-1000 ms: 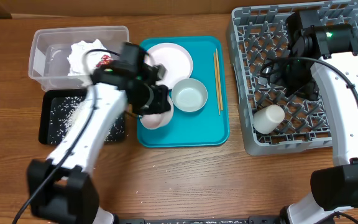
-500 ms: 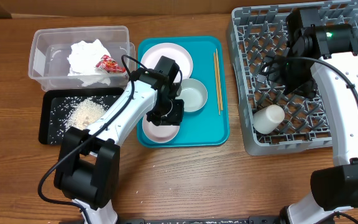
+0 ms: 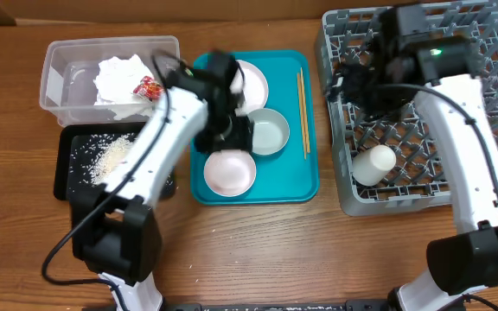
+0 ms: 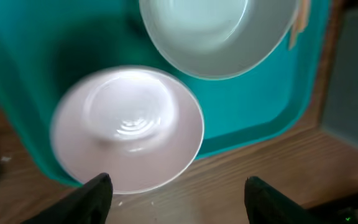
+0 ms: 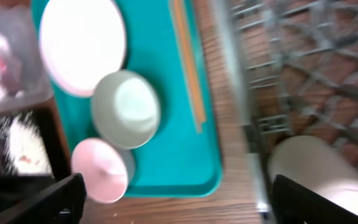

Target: Sort waste into correct bins and load items into the dishwasher

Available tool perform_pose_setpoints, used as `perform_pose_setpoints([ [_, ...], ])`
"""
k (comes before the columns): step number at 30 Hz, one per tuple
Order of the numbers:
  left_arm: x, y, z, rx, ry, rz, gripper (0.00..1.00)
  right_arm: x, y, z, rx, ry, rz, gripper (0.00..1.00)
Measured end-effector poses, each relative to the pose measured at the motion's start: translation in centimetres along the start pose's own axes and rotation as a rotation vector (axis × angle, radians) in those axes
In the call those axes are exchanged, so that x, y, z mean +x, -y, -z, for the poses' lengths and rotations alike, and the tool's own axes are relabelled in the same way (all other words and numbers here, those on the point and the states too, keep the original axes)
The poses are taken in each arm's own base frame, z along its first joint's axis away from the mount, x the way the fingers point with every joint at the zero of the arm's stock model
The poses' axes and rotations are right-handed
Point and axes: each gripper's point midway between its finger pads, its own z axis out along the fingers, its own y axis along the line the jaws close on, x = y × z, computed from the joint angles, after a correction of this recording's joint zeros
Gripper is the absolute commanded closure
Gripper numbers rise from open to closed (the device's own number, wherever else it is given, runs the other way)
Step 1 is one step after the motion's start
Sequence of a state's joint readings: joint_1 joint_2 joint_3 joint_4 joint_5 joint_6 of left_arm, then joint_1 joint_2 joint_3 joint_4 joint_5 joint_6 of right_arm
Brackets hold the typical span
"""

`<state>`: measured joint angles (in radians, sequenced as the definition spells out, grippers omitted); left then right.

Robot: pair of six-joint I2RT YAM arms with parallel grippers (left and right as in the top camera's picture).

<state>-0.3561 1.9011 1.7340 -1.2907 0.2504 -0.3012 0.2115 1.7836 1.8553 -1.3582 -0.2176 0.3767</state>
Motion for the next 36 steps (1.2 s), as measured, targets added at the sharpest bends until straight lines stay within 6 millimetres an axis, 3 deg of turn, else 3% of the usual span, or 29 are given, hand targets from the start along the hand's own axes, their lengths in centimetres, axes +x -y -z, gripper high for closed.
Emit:
perform_pose_setpoints([
  [3, -2.6, -0.8, 4.9, -0.002, 0.111, 0.02, 0.28, 1.2, -2.1, -1.1, -0.026, -0.021, 0.044, 0.1],
  [7, -5.9, -3.8, 10.6, -0.025, 0.281, 0.086, 0.25, 3.9, -4.6, -3.8, -0.043, -0.075, 0.094, 0.16],
  [9, -7.0, -5.9, 12.7, -0.041, 0.346, 0.13, 0.21, 5.5, -5.2, -5.5, -0.04, -0.108, 0.107, 0.18],
  [11, -7.7, -7.9, 13.9, -0.057, 0.389, 0.171, 0.08, 7.2, -5.8, -7.2, -0.038, -0.142, 0.125, 0.22],
  [12, -8.0, -8.9, 14.2, -0.066, 0.404, 0.188, 0.0, 7.9, -5.9, -7.9, -0.036, -0.156, 0.131, 0.25],
  [15, -8.3, -11.4, 15.0, -0.088, 0.43, 0.247, 0.0, 10.1, -6.6, -10.3, -0.041, -0.181, 0.157, 0.34],
  [18, -8.3, -12.7, 15.4, -0.097, 0.439, 0.274, 0.0, 11.7, -7.8, -12.2, -0.065, -0.177, 0.18, 0.4],
  [22, -8.3, -12.9, 15.5, -0.099, 0.44, 0.279, 0.0, 12.8, -8.7, -14.0, -0.097, -0.161, 0.182, 0.44],
  [30, -8.3, -12.9, 15.5, -0.1, 0.441, 0.279, 0.0, 13.5, -7.8, -17.6, -0.064, -0.198, 0.121, 0.51],
  [36, -8.3, -12.9, 15.5, -0.099, 0.441, 0.279, 0.0, 14.8, -6.6, -20.3, -0.026, -0.271, 0.088, 0.74],
])
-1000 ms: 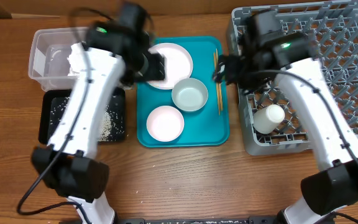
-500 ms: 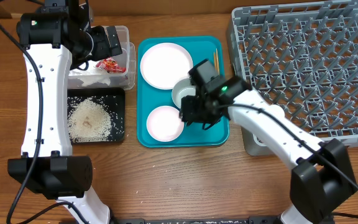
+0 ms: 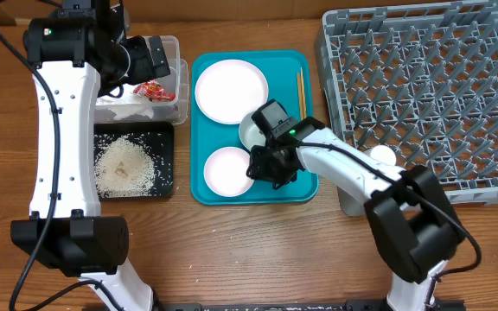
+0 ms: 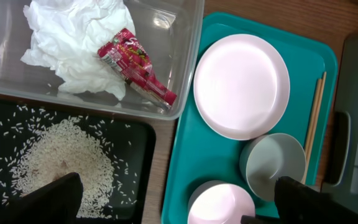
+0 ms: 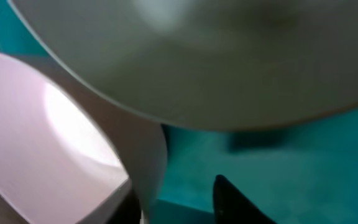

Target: Sort waste into correct bins and load items into the dishwasher

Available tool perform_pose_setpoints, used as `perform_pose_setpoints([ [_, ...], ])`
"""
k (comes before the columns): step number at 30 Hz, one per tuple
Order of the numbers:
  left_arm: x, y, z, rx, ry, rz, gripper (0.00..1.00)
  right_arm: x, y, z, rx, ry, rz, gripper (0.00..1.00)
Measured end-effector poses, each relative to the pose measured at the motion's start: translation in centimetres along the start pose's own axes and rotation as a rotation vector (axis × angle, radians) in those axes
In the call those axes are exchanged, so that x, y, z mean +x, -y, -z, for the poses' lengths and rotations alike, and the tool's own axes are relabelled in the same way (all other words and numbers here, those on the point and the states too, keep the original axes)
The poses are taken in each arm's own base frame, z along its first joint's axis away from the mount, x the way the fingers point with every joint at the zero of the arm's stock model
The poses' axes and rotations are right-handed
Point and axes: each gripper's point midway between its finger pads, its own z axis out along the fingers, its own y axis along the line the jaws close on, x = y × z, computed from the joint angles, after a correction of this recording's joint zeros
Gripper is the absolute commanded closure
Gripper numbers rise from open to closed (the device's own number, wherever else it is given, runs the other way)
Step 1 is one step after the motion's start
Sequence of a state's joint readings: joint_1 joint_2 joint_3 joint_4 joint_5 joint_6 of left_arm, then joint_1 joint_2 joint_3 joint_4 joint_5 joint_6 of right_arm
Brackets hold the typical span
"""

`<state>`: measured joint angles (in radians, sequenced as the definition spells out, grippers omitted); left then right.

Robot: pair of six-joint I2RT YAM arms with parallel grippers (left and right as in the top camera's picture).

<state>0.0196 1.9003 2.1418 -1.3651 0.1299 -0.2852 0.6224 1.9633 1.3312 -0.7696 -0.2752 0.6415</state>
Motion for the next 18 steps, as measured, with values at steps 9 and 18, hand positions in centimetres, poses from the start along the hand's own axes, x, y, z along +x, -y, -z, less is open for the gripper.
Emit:
perform_pose_setpoints([
  [9, 0.0, 0.0, 0.0, 0.0, 0.0, 0.0, 0.0, 1.0, 0.6, 0.3, 0.034, -0.042, -0.028, 0.96],
  [18, 0.0, 0.0, 0.0, 0.0, -0.001, 0.0, 0.0, -1.3, -2.3, 9.1, 0.061, 0.083, 0.064, 0.96],
])
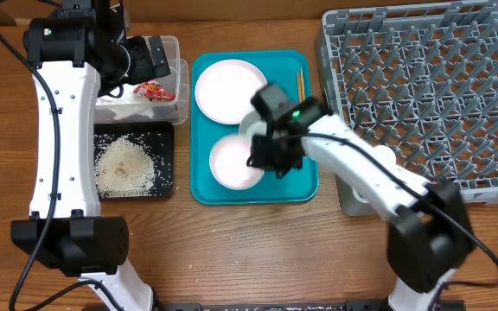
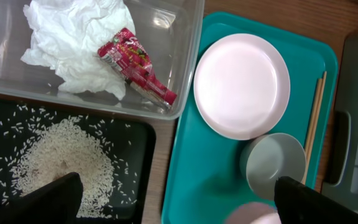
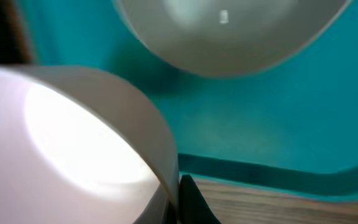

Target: Sort waste into correct bins and load items into the dishwasher

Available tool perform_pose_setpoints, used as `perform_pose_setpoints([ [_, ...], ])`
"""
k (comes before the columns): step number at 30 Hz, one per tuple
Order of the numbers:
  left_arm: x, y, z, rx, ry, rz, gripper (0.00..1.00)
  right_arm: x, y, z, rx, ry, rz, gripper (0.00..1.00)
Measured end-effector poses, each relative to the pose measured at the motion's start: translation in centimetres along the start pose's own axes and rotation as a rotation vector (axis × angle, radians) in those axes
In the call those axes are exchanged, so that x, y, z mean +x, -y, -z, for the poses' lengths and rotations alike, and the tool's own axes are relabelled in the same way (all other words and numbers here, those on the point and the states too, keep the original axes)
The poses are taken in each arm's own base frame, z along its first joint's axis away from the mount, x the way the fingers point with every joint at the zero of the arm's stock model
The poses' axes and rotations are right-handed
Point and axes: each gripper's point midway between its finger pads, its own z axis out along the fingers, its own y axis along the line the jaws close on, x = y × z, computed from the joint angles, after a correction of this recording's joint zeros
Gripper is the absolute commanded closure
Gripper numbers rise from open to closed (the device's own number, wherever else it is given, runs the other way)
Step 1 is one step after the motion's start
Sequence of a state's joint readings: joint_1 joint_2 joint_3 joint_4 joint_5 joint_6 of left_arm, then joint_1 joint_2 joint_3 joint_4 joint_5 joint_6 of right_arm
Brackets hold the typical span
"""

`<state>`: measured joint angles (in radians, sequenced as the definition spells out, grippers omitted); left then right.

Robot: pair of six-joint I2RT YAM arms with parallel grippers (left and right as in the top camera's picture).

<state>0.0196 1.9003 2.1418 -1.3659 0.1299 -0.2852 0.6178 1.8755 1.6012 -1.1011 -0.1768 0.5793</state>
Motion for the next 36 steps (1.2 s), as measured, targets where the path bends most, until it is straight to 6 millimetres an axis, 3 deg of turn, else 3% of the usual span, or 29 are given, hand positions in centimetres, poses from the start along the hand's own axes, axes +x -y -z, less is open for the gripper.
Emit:
perform_pose_setpoints([
  [2, 0.0, 0.0, 0.0, 0.0, 0.001, 0.0, 0.0, -2.9, -0.5, 5.0, 0.001, 0.158, 0.012, 0.96],
  [4, 0.0, 0.0, 0.0, 0.0, 0.001, 0.0, 0.0, -5.4, 0.3, 9.5, 0.031, 0.317, -0.003, 0.96],
  [6, 0.0, 0.0, 0.0, 0.0, 0.001, 0.0, 0.0, -8.3, 2.2, 14.1, 0.094, 0.507, -0.044, 0.96],
  [9, 0.0, 0.0, 0.0, 0.0, 0.001, 0.0, 0.0, -12.2, 6.8, 20.1, 0.264, 0.789, -0.153, 0.96],
  [12, 0.0, 0.0, 0.0, 0.0, 0.0, 0.0, 0.0, -15.0, 10.3, 23.3, 0.417, 0.959, -0.215, 0.96],
  [15, 0.0, 0.0, 0.0, -0.001, 0.001, 0.0, 0.0, -18.3, 12.7, 25.0, 0.578, 1.083, -0.213, 0.96],
  [21, 0.0, 0.0, 0.0, 0.0, 0.0, 0.0, 0.0, -22.9, 15.7, 25.5, 0.853, 1.179, -0.159, 0.96],
  [24, 0.0, 0.0, 0.0, -0.001, 0.0, 0.0, 0.0, -24.5, 17.3, 24.4, 0.989, 1.14, -0.091, 0.96],
  [30, 0.0, 0.0, 0.0, -0.001, 0.001, 0.0, 0.0, -26.3, 20.0, 20.7, 1.154, 1.001, 0.023, 0.96],
  [36, 0.0, 0.0, 0.0, 0.0, 0.001, 0.0, 0.0, -27.0, 21.4, 17.0, 1.202, 0.907, 0.081, 0.96],
])
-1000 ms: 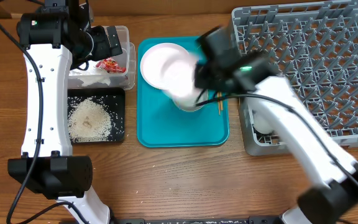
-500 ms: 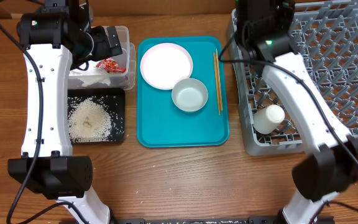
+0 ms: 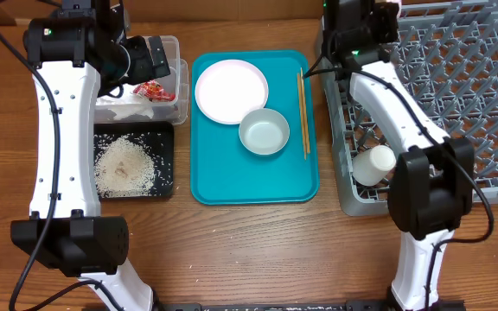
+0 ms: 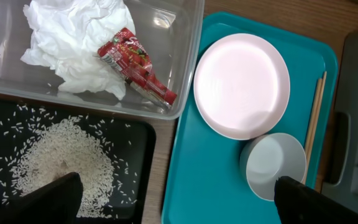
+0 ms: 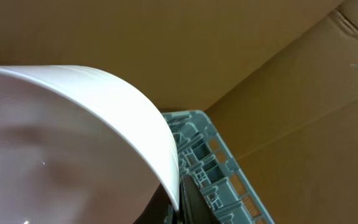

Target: Sort waste into correct bins and load items into the dishwasher

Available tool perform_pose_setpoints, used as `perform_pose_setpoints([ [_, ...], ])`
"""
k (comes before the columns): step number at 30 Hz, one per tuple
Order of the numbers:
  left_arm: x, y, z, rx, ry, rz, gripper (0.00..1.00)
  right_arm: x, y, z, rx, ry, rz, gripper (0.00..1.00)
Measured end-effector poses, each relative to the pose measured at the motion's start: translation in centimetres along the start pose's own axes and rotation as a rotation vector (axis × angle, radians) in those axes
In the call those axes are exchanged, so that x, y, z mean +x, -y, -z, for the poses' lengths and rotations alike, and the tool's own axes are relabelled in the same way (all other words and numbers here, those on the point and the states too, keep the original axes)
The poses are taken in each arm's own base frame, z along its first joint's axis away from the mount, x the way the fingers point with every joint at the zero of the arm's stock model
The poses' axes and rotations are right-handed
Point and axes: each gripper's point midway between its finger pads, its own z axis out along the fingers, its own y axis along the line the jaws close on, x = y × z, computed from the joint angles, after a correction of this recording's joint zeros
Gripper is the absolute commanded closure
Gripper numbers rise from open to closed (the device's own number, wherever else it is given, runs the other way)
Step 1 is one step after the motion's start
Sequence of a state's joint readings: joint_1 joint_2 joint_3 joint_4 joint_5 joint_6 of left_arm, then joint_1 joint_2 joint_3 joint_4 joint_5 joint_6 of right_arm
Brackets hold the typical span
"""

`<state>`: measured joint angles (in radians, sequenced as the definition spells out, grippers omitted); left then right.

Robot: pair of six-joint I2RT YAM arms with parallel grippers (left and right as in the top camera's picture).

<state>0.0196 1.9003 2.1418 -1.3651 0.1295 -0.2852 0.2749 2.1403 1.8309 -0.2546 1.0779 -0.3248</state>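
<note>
A pink bowl (image 5: 61,143) fills the right wrist view, with my right gripper (image 5: 178,202) shut on its rim. In the overhead view that gripper (image 3: 355,19) is at the far left corner of the grey dish rack (image 3: 456,104), and the arm hides the bowl. On the teal tray (image 3: 258,186) lie a pale pink plate (image 3: 231,90), a grey-green bowl (image 3: 264,131) and a pair of chopsticks (image 3: 302,99). My left gripper (image 4: 179,205) hangs wide open high above the clear bin (image 4: 185,56), holding nothing.
The clear bin holds crumpled tissue (image 4: 73,43) and a red wrapper (image 4: 138,71). A black tray (image 3: 162,186) with spilled rice (image 3: 124,166) lies in front of it. A white cup (image 3: 375,161) lies in the rack's near left part. A cardboard wall stands behind the rack.
My right gripper, still shut on the pink bowl, was low over the tray's front part and is now up at the rack's far left corner. The left arm has not moved.
At first my left gripper hung open over the pink bowl on the tray while the right arm was above the rack. Then the left arm was back over the clear bin and the right gripper was at the bowl's rim. It then held the bowl, now beside the rack.
</note>
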Motion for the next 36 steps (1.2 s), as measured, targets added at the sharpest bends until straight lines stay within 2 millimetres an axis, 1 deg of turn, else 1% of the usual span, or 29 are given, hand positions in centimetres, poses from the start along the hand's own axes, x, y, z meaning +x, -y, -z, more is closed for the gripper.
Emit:
perform_pose_setpoints([
  [4, 0.0, 0.0, 0.0, 0.0, 0.0, 0.0, 0.0, 1.1, -1.4, -0.6, -0.004, -0.017, 0.043, 0.96],
  [7, 0.0, 0.0, 0.0, 0.0, 0.0, 0.0, 0.0, 1.7, -2.1, -1.0, -0.005, -0.027, 0.062, 0.96],
  [10, 0.0, 0.0, 0.0, 0.0, 0.0, 0.0, 0.0, 2.4, -2.5, -1.6, -0.003, -0.039, 0.075, 0.96],
  [15, 0.0, 0.0, 0.0, 0.0, 0.0, 0.0, 0.0, 4.3, -3.3, -3.0, 0.007, -0.077, 0.116, 0.96],
  [17, 0.0, 0.0, 0.0, 0.0, 0.0, 0.0, 0.0, 4.7, -3.4, -3.3, 0.01, -0.087, 0.126, 0.96],
  [27, 0.0, 0.0, 0.0, 0.0, 0.0, 0.0, 0.0, 5.8, -3.3, -3.1, 0.016, -0.122, 0.179, 0.96],
  [30, 0.0, 0.0, 0.0, 0.0, 0.0, 0.0, 0.0, 6.1, -3.3, -2.8, 0.016, -0.136, 0.207, 0.96],
  [36, 0.0, 0.0, 0.0, 0.0, 0.0, 0.0, 0.0, 6.1, -4.2, -1.2, 0.01, -0.134, 0.265, 0.89],
])
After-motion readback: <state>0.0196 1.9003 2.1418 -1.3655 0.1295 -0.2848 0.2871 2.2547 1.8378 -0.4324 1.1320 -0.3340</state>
